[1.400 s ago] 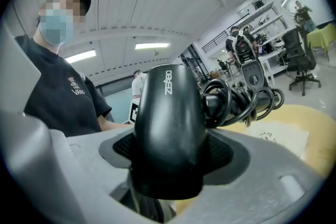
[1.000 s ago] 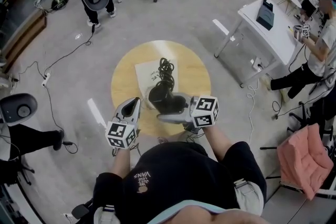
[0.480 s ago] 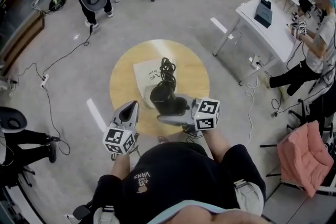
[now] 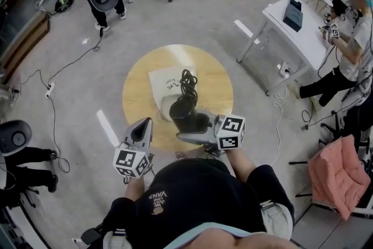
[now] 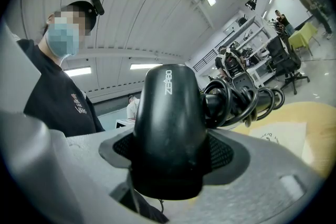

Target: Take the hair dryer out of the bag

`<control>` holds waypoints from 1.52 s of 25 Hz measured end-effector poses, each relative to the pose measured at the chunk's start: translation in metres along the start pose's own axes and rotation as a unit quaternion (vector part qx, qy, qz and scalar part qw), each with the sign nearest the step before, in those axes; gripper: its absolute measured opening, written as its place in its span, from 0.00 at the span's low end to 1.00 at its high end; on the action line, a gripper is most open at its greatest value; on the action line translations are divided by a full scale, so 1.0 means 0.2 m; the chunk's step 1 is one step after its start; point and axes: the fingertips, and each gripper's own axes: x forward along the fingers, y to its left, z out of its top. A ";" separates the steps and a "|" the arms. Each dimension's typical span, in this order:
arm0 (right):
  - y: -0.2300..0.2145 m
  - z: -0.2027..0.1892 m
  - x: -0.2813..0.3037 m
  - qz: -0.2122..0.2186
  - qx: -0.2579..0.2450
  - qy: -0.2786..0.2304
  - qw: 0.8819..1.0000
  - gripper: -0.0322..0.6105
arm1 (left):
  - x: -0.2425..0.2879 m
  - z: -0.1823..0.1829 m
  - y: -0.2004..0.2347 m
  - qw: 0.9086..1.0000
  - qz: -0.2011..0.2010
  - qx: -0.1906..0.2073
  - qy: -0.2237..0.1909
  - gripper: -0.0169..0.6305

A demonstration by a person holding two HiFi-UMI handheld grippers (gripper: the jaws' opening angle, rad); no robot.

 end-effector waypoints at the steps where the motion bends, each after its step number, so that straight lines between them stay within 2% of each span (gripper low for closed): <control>1: 0.00 -0.01 0.00 -0.002 0.001 0.000 1.000 0.60 | -0.01 -0.01 0.00 1.000 0.001 0.000 0.002 0.05; 18: -0.04 -0.13 0.02 0.002 0.019 0.020 1.000 0.60 | 0.01 -0.07 -0.07 1.000 -0.016 -0.003 0.012 0.04; 38: -0.03 -0.12 0.03 0.006 0.018 0.024 1.000 0.60 | 0.04 -0.05 -0.09 1.000 -0.020 -0.004 0.006 0.04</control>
